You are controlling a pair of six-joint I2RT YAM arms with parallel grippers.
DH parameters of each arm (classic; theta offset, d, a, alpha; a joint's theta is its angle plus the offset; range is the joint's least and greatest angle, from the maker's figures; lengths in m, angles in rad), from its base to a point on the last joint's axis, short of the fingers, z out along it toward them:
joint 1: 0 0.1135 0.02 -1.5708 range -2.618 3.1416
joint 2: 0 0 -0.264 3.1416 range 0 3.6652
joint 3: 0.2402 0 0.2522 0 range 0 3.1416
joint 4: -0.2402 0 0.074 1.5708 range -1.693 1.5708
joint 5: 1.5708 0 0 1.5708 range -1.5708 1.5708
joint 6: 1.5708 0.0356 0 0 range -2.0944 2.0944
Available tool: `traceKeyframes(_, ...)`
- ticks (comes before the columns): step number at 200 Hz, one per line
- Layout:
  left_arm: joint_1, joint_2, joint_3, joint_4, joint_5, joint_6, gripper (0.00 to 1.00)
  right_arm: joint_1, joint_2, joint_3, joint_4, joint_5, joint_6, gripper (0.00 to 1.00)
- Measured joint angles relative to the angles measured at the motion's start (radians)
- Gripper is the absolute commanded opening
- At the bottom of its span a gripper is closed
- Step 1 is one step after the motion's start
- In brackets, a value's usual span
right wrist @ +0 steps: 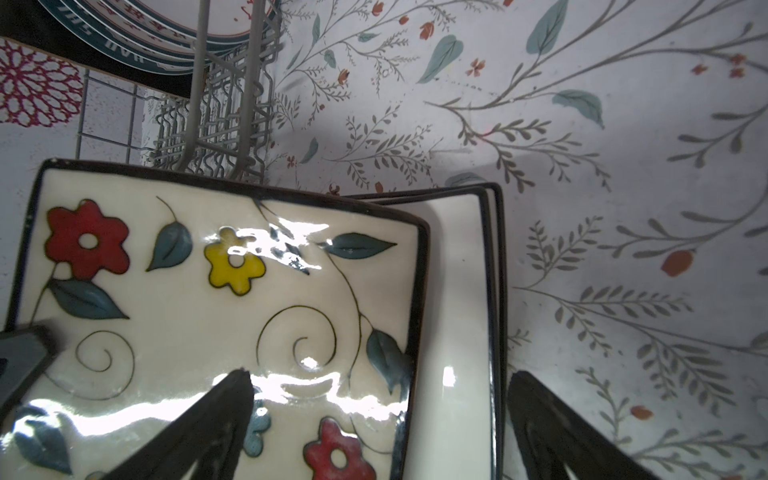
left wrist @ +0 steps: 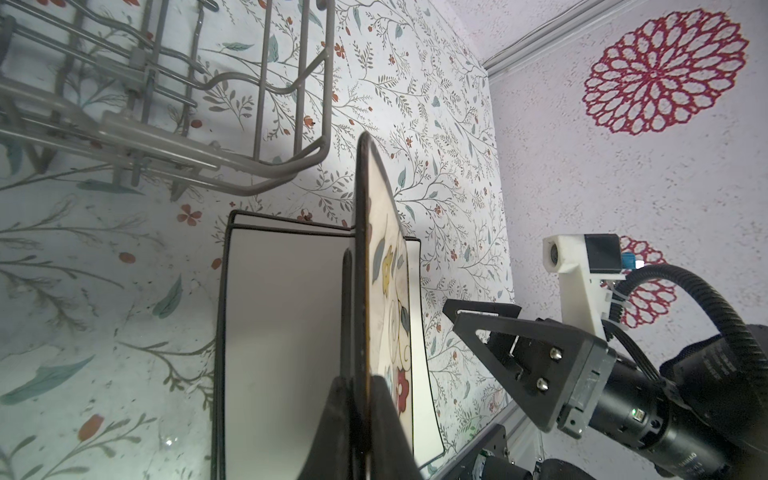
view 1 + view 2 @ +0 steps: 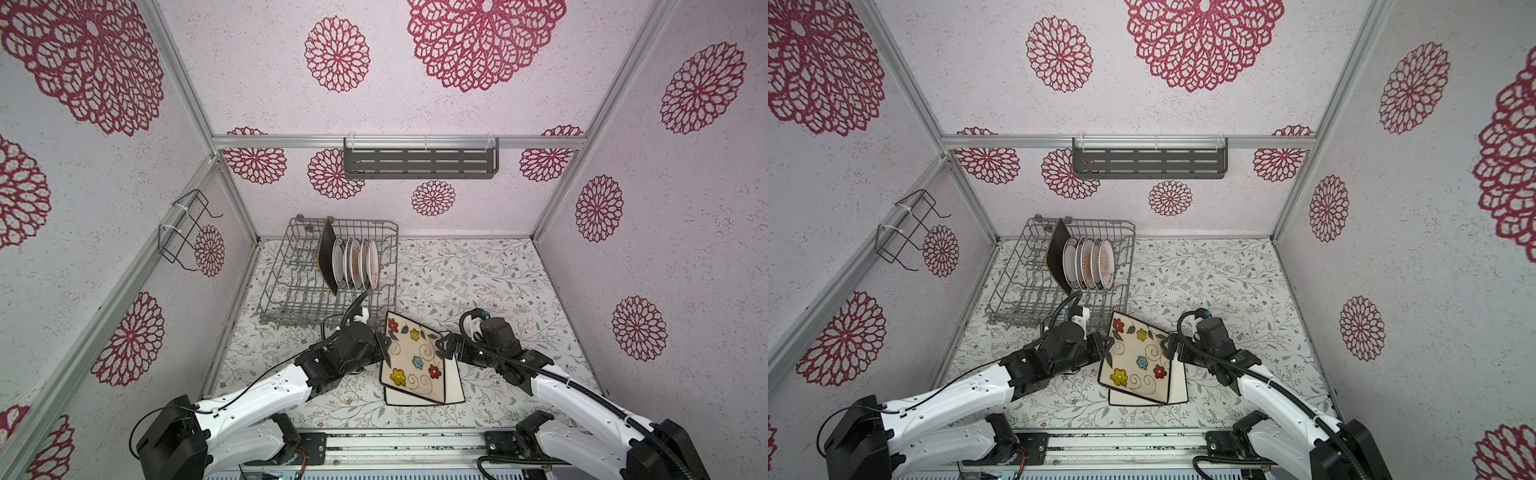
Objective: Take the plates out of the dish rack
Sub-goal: 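Lower the floral plate onto the white stack with the left gripper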
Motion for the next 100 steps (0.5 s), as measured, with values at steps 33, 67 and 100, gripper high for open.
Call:
traceKeyframes(33, -0.009, 0.002, -0.013, 0.011, -0.016, -0.014, 0.00, 0.000, -0.005, -0.001, 0.000, 0.000, 0.000, 0.99)
traceKeyframes(67, -0.015, 0.002, -0.019, 0.013, -0.032, -0.027, 0.00, 0.000, -0.005, -0.001, 0.000, 0.000, 0.000, 0.99)
traceKeyframes(100, -0.019, 0.003, -0.024, 0.016, -0.040, -0.044, 0.00, 0.000, -0.005, -0.001, 0.001, -0.003, 0.000, 0.99)
